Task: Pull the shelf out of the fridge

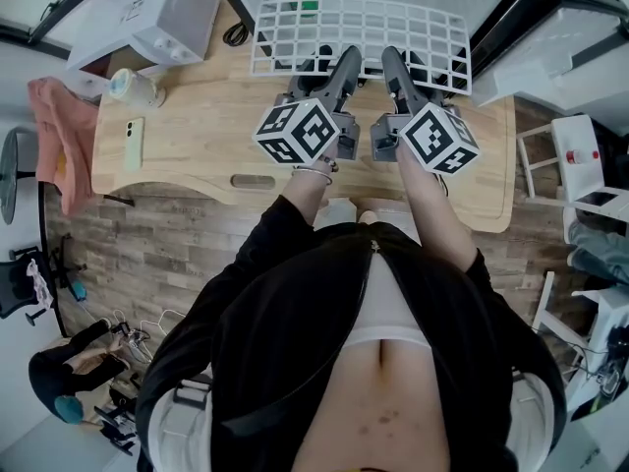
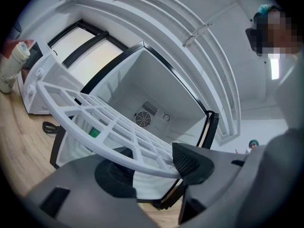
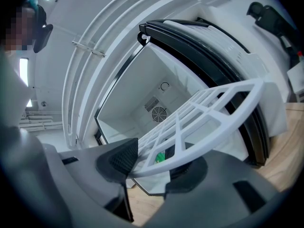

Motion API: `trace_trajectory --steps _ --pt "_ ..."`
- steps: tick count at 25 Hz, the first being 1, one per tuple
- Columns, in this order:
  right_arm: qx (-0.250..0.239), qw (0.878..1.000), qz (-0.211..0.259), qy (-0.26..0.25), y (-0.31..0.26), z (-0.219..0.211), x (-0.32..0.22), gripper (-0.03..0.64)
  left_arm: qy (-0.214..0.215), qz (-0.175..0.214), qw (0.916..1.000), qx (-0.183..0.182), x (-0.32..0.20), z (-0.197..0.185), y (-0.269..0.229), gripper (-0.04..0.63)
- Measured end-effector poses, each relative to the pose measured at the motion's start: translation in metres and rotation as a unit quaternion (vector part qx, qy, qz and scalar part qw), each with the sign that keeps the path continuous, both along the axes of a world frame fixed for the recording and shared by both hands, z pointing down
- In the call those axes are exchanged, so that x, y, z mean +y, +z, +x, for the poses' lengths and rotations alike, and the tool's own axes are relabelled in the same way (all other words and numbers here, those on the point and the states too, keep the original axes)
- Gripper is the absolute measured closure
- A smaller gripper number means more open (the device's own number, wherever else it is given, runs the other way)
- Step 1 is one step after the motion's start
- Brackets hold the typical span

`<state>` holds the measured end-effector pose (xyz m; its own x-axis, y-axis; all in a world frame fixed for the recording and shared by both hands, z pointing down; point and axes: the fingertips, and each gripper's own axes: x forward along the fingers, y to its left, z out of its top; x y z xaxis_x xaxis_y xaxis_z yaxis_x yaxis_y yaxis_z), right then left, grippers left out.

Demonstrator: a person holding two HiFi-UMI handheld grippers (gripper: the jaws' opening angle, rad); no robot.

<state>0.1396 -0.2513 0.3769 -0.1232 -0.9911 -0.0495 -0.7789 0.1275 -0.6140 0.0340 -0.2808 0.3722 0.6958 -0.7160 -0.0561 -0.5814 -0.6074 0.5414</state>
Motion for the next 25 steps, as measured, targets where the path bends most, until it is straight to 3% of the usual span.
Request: trace_trajectory --steps 25 --pt "-0.008 1.0 0.004 0.003 0.001 -0.004 0.015 0.426 -0.002 -0.013 0.9999 0.01 0.015 -0.006 0.002 0.373"
